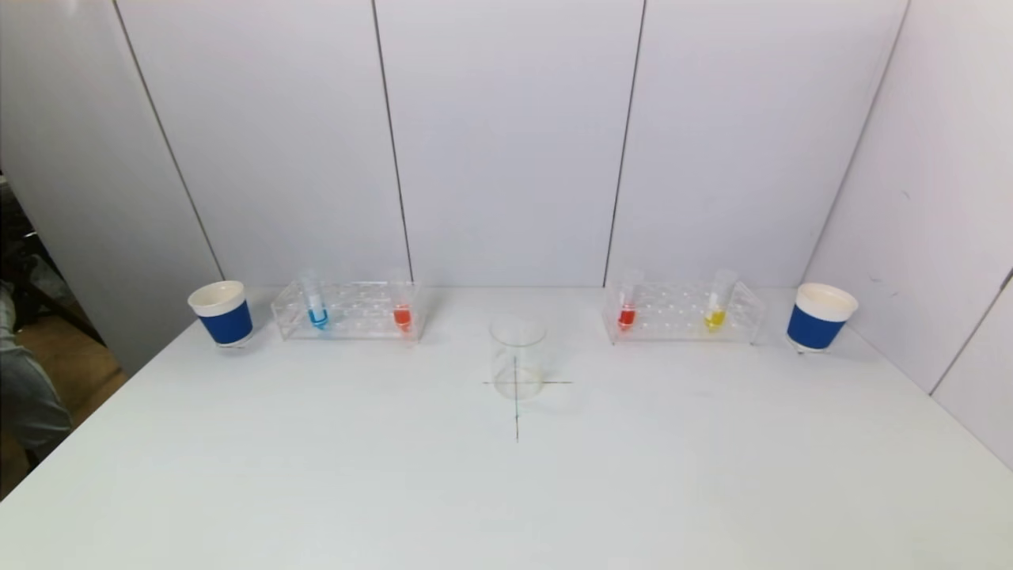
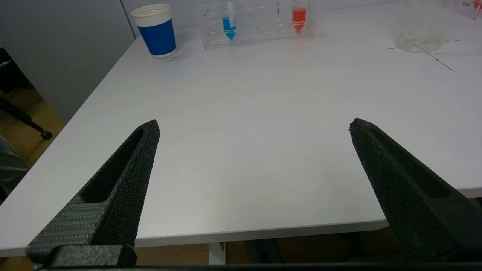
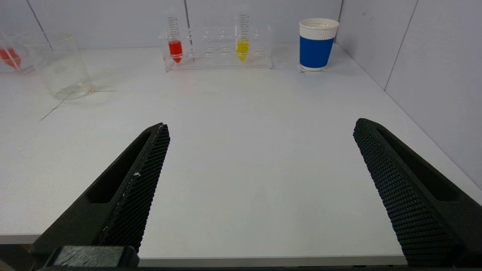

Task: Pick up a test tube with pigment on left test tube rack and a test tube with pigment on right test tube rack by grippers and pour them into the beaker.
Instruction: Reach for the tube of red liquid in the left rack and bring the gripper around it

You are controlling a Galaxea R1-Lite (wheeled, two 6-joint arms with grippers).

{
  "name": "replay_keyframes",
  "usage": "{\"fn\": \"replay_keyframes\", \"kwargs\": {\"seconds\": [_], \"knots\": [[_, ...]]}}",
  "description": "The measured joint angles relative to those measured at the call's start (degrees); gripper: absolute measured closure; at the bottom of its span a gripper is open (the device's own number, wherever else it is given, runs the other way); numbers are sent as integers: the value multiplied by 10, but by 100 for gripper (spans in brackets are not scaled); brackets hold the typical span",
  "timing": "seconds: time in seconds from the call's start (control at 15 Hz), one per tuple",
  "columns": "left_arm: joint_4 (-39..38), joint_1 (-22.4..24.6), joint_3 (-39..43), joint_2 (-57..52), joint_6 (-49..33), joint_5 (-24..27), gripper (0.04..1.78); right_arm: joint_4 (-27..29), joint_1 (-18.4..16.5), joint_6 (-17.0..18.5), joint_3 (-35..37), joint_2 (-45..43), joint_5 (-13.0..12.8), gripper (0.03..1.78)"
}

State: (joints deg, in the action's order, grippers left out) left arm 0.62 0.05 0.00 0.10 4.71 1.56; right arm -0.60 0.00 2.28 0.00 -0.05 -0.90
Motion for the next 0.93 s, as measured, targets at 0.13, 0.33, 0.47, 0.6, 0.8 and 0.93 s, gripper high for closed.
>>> {"fn": "replay_keyframes", "kwargs": {"seconds": [0.13, 0.33, 0.47, 0.6, 0.8, 0.93], "knots": [[0, 0, 0, 0, 0, 0, 6, 0, 0, 0, 0, 0, 0, 4], [0, 0, 0, 0, 0, 0, 6, 0, 0, 0, 0, 0, 0, 4], [0, 0, 0, 0, 0, 0, 6, 0, 0, 0, 0, 0, 0, 4], [-1, 0, 0, 0, 3, 3, 6, 0, 0, 0, 0, 0, 0, 4], [-2, 0, 0, 0, 1, 0, 6, 0, 0, 0, 0, 0, 0, 4], [-3, 0, 0, 0, 3, -8, 6, 0, 0, 0, 0, 0, 0, 4]]}}
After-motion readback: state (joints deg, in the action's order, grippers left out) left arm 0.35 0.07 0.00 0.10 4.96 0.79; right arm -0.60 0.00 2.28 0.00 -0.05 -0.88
